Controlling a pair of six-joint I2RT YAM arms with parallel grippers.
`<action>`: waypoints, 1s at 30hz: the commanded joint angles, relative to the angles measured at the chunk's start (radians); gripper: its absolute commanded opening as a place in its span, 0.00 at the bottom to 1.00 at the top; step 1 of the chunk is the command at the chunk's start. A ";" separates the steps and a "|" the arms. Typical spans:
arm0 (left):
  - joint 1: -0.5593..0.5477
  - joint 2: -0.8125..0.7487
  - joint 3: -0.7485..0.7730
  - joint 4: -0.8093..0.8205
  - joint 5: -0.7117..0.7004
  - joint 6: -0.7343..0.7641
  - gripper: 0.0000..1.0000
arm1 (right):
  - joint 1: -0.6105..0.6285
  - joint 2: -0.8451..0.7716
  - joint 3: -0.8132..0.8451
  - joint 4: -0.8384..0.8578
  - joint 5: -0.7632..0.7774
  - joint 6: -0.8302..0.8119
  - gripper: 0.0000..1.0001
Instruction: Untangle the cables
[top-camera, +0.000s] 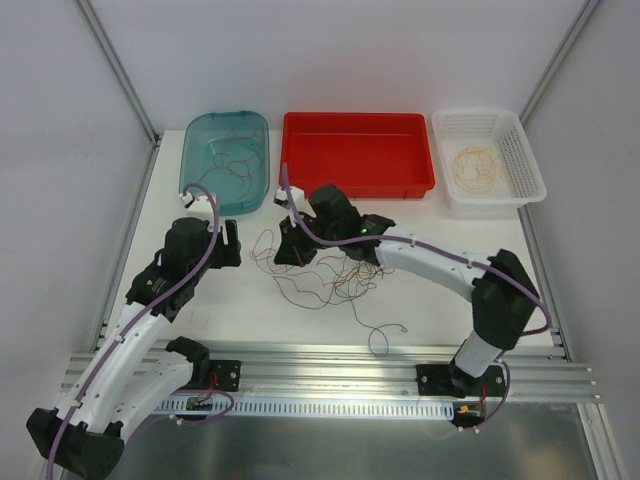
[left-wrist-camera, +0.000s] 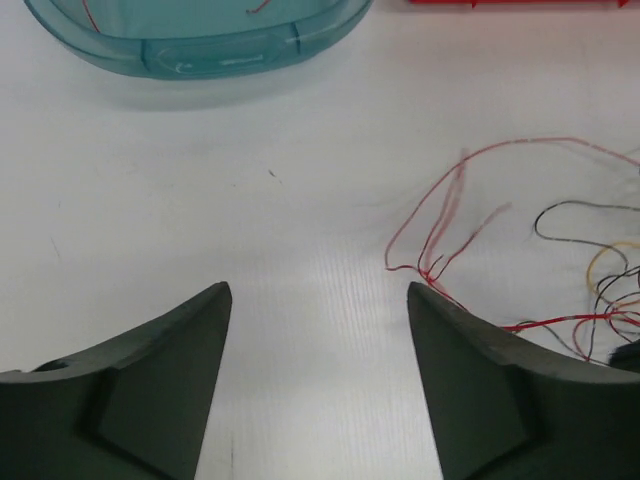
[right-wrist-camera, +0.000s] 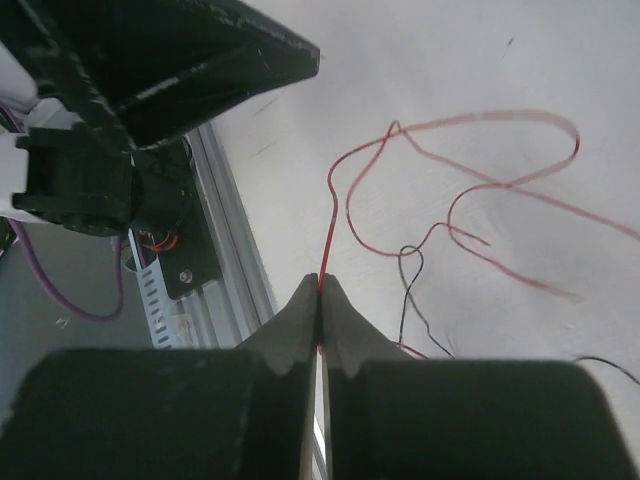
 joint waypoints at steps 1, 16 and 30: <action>0.009 -0.075 -0.010 0.032 -0.061 -0.024 0.75 | -0.021 -0.166 0.075 -0.095 0.105 -0.055 0.01; -0.083 -0.150 -0.091 0.166 0.399 -0.302 0.88 | -0.024 -0.508 0.267 -0.280 0.465 -0.016 0.01; -0.559 0.425 -0.022 0.421 -0.099 -0.398 0.88 | -0.025 -0.636 0.308 -0.366 0.599 -0.005 0.01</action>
